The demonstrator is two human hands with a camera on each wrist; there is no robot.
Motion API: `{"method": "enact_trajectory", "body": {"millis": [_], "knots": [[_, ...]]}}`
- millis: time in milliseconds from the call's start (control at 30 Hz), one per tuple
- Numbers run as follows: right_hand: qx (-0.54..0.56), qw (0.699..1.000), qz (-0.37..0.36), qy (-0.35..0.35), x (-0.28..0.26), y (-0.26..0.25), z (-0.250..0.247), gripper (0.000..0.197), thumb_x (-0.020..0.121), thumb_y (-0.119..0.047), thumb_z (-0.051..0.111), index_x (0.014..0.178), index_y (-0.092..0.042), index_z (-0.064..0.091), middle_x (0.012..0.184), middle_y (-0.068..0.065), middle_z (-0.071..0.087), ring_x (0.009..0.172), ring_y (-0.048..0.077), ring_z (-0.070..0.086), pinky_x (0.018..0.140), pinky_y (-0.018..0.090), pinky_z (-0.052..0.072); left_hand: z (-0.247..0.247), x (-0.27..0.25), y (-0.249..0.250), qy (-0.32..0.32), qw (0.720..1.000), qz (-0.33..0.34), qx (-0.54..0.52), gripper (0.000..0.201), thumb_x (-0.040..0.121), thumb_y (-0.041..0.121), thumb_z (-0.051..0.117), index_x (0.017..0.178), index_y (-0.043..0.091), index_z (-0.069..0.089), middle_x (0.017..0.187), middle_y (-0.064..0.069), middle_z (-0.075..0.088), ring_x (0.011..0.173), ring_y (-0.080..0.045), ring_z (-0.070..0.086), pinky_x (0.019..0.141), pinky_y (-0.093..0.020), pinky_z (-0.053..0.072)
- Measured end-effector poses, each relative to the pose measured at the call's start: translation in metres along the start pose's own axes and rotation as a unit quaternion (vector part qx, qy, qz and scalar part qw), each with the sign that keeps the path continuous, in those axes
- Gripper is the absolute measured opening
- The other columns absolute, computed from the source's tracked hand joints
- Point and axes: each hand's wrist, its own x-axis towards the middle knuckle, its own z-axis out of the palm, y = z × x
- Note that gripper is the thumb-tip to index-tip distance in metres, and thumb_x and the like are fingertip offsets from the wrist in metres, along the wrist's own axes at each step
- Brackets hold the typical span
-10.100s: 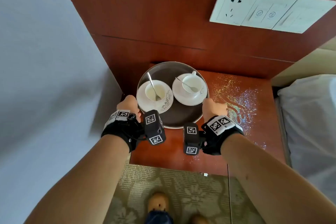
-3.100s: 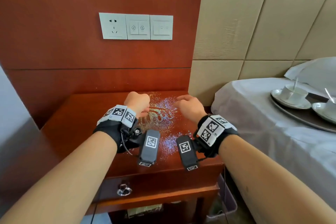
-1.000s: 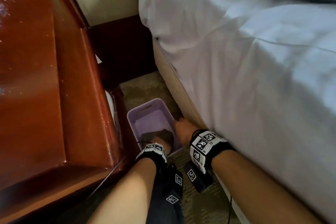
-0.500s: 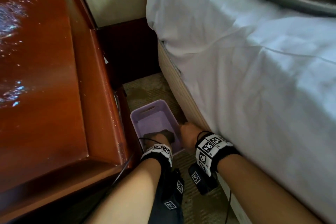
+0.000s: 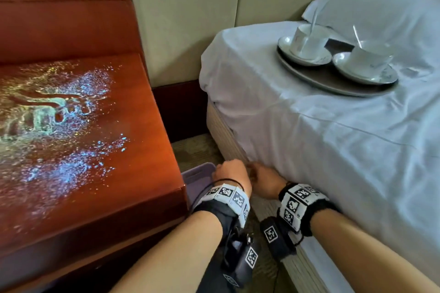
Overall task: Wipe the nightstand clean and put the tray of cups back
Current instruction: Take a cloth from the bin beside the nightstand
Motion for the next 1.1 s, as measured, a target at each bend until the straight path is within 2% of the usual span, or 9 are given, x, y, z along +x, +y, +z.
{"method": "enact_trajectory", "body": {"millis": [100,233,300,400,600,667,900,1033,1100], "knots": [[0.057,0.997,-0.029,0.043,-0.026,-0.005,-0.013,0.052,0.083,-0.025,0.074,0.13,-0.016,0.055,0.122,-0.001,0.064,0.117,0.015,0.058,0.083,0.017,0.038,-0.029,-0.037,0.014,0.062,0.995,0.074,-0.031,0.029,0.091,0.01,0.054,0.117,0.004,0.063,0.125,-0.016,0.063,0.12,-0.033,0.057,0.094,-0.039,0.049],[0.124,0.983,-0.047,0.131,-0.058,-0.02,-0.031,0.015,0.085,-0.016,0.07,0.098,-0.023,0.069,0.088,-0.009,0.07,0.085,0.006,0.062,0.073,0.023,0.05,-0.068,-0.079,0.017,0.136,0.971,0.167,-0.107,0.022,0.086,0.007,0.056,0.103,0.005,0.07,0.112,-0.014,0.068,0.112,-0.031,0.06,0.089,-0.035,0.048],[0.157,0.97,-0.059,0.174,-0.075,-0.033,-0.046,0.009,0.086,-0.016,0.068,0.09,-0.024,0.068,0.081,-0.009,0.07,0.079,0.006,0.063,0.062,0.016,0.045,-0.085,-0.1,0.017,0.178,0.947,0.2,-0.179,0.018,0.085,0.003,0.053,0.091,0.006,0.07,0.106,-0.01,0.069,0.106,-0.027,0.06,0.082,-0.028,0.043],[0.176,0.95,-0.09,0.244,-0.096,-0.059,-0.07,0.007,0.088,-0.027,0.065,0.094,-0.025,0.066,0.086,-0.01,0.067,0.081,0.006,0.061,0.064,0.017,0.041,-0.113,-0.128,0.014,0.246,0.895,0.226,-0.295,0.022,0.081,-0.001,0.052,0.073,0.016,0.064,0.09,-0.003,0.066,0.09,-0.02,0.061,0.07,-0.015,0.035],[0.213,0.927,-0.136,0.276,-0.109,-0.115,-0.084,0.026,0.093,-0.04,0.059,0.105,-0.019,0.068,0.098,0.002,0.071,0.093,0.019,0.065,0.083,0.033,0.052,-0.173,-0.148,-0.016,0.311,0.803,0.227,-0.454,0.032,0.08,-0.003,0.059,0.063,0.025,0.06,0.067,0.01,0.063,0.072,-0.009,0.063,0.07,-0.023,0.05],[0.224,0.919,-0.155,0.284,-0.108,-0.132,-0.083,0.024,0.094,-0.037,0.059,0.103,-0.017,0.07,0.098,0.003,0.072,0.094,0.021,0.067,0.086,0.038,0.054,-0.191,-0.151,-0.034,0.317,0.798,0.229,-0.459,0.029,0.081,-0.003,0.062,0.066,0.022,0.06,0.068,0.009,0.063,0.068,-0.004,0.061,0.064,-0.016,0.049],[0.251,0.88,-0.239,0.324,-0.104,-0.204,-0.097,0.033,0.087,-0.047,0.062,0.089,-0.015,0.067,0.083,0.001,0.072,0.084,0.022,0.068,0.082,0.047,0.054,-0.245,-0.161,-0.101,0.387,0.79,0.206,-0.427,0.028,0.083,-0.004,0.06,0.074,0.022,0.063,0.079,0.0,0.066,0.074,-0.012,0.063,0.064,-0.026,0.05],[0.225,0.855,-0.281,0.374,-0.104,-0.263,-0.108,0.035,0.088,-0.045,0.064,0.079,-0.011,0.065,0.071,-0.003,0.067,0.07,0.014,0.059,0.063,0.02,0.045,-0.272,-0.175,-0.13,0.437,0.795,0.2,-0.371,0.031,0.088,0.002,0.058,0.075,0.027,0.069,0.083,0.004,0.07,0.076,-0.015,0.063,0.066,-0.033,0.051],[0.228,0.852,-0.296,0.366,-0.103,-0.288,-0.112,0.029,0.085,-0.048,0.065,0.081,-0.02,0.067,0.074,-0.009,0.068,0.072,0.009,0.061,0.063,0.02,0.044,-0.286,-0.186,-0.146,0.435,0.811,0.193,-0.34,0.024,0.091,0.008,0.06,0.082,0.026,0.073,0.089,0.005,0.072,0.081,-0.015,0.065,0.075,-0.035,0.054]]}}
